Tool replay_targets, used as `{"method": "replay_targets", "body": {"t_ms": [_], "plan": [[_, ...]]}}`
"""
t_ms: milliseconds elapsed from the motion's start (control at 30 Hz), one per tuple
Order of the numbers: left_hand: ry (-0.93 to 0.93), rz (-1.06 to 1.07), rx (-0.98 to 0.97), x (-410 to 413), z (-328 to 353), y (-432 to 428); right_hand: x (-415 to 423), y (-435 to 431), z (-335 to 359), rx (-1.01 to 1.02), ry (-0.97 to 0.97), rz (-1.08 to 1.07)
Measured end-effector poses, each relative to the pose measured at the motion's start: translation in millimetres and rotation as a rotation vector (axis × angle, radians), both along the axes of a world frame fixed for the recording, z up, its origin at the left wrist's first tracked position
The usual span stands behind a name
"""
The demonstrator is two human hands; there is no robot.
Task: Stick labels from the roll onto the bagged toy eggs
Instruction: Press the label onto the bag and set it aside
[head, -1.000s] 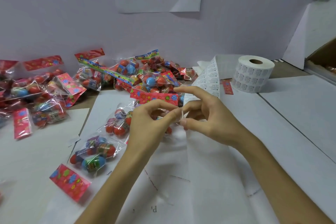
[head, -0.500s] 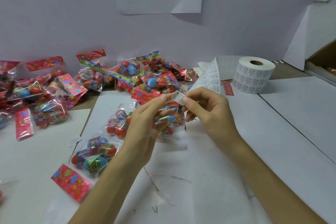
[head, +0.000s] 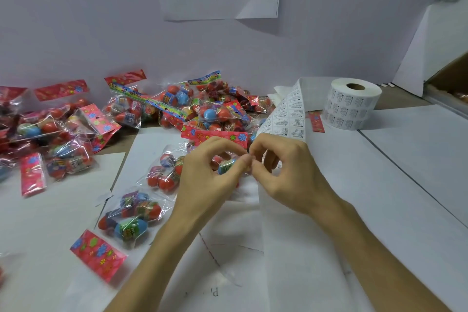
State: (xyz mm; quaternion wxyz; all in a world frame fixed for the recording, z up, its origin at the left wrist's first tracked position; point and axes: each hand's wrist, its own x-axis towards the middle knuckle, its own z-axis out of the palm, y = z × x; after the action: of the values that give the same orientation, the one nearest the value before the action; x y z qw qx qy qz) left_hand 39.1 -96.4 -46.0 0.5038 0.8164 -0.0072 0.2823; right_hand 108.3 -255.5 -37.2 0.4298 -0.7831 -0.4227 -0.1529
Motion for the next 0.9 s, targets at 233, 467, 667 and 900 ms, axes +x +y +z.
{"method": "replay_targets", "body": {"t_ms": [233, 467, 667, 900], "plan": [[0.068, -0.026, -0.383, 1, 5, -1, 1, 3, -1, 0.011, 0.086, -0.054], [0.166, -0.09, -0.623, -1, 9, 1, -4, 13, -3, 0.22, 0.48, 0.004], [0.211, -0.081, -0.676, -1, 10, -1, -5, 12, 2, 0.389, 0.543, 0.061], [0.241, -0.073, -0.673, 1, 8, -3, -8, 13, 2, 0.417, 0.466, 0.044]]}}
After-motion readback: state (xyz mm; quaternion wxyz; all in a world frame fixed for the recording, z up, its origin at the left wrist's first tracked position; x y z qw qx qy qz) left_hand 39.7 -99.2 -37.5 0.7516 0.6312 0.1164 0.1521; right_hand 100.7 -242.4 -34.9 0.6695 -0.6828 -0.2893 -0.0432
